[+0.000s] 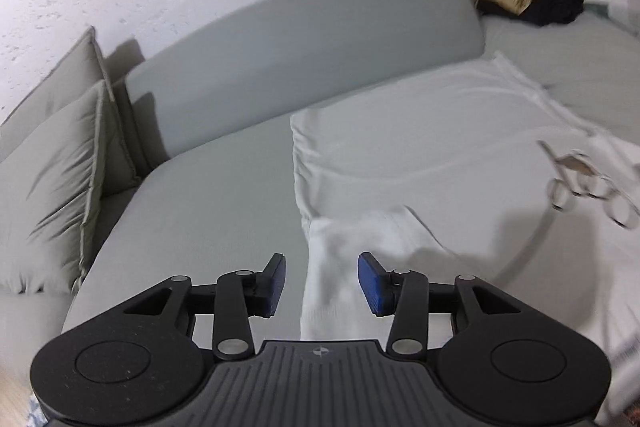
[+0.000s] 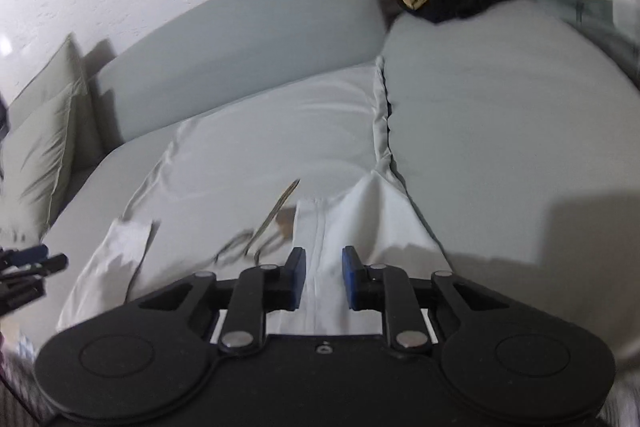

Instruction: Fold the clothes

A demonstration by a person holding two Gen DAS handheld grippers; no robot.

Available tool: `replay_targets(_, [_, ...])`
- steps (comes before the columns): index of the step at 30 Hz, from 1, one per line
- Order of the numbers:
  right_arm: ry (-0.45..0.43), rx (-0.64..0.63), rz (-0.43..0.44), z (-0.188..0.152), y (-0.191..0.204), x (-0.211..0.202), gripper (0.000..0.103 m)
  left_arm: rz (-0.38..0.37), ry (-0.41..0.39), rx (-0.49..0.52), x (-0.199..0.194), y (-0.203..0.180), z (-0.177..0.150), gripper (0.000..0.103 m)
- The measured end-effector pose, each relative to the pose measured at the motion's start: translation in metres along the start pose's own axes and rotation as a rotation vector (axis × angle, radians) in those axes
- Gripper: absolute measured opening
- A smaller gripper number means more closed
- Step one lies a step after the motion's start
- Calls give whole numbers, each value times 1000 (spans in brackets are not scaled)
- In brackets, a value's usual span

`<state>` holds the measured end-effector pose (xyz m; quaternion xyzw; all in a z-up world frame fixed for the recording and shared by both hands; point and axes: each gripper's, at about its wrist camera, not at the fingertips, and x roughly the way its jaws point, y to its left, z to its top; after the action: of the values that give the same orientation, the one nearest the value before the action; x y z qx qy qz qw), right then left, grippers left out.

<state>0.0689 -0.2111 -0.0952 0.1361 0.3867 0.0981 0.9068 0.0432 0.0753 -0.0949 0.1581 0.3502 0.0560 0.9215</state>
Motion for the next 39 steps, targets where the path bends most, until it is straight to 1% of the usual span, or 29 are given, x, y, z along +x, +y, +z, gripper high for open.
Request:
replay_targets(2, [3,23,16,11,-1,20,19,-12,40,-17,31,-2,10,42])
replay_targets(4, [8,37,40,15,-3,42,21,-23,118,-37,59,-7,5,42])
replay_targets(5, [47,37,36,10,-4,51,23,-29,162,-45,73,-10,1,42])
replay_targets(6, [86,38,31,4,-5,60,25,-39,187,-51,78,-13,-3,41])
replay_targets(7, [106,35,37,2,-5,63,25,-52,182,-52,71,-16,-5,39])
replay_targets(8, [99,28,58,3,-1,55,24,-65,178,-54,64,-19,-7,38])
replay_targets(9, [91,20,78,5,2,46,19,-78,173,-55,57,-21,-9,42])
replay_targets(10, [77,16,102,5,4,36,17,-91,169,-56,50,-24,-11,45])
replay_targets(11, [54,15,131,2,4,21,17,-104,164,-58,43,-27,-13,52])
replay_targets(12, [48,14,133,-3,4,11,17,-118,160,-59,36,-29,-15,54])
replay_targets(14, [93,9,49,-19,0,5,17,-144,150,-62,21,-35,-19,56])
replay_targets(15, [114,12,22,-26,-1,3,19,-157,146,-63,14,-38,-21,57])
replay_targets(17, [152,34,21,-32,-3,2,19,-183,137,-66,0,-43,-26,57])
replay_targets(20, [202,48,81,-32,2,-17,23,-212,140,-59,-21,-45,-30,57])
replay_targets(21, [205,52,103,-34,4,-27,25,-228,147,-65,-28,-43,-33,59])
replay_targets(23, [181,46,141,-35,9,-45,32,-249,151,-74,-43,-40,-38,59])
replay_targets(25, [138,47,179,-29,15,-64,45,-210,105,-73,-60,-36,-39,60])
replay_targets(27, [88,51,217,-16,20,-83,49,-159,48,-80,-73,-28,-36,63])
replay_targets(29, [46,48,250,-2,28,-97,56,-123,1,-102,-81,-17,-27,66])
replay_targets(30, [27,41,266,5,33,-102,66,-117,-18,-116,-86,-10,-21,70])
replay_targets(31, [12,26,281,13,39,-106,70,-114,-36,-128,-91,-3,-15,71])
replay_targets(33, [-16,-6,301,33,51,-109,70,-98,-73,-139,-97,12,0,75])
replay_targets(35, [-47,-22,308,58,63,-112,71,-39,-109,-146,-101,28,17,77])
replay_targets(36, [-73,-27,317,70,67,-114,75,-1,-124,-154,-101,36,26,79])
replay_targets(37, [-104,-27,326,82,72,-114,83,29,-139,-164,-100,44,34,79])
replay_targets(39, [-163,-23,341,100,77,-111,89,58,-168,-193,-97,60,50,85])
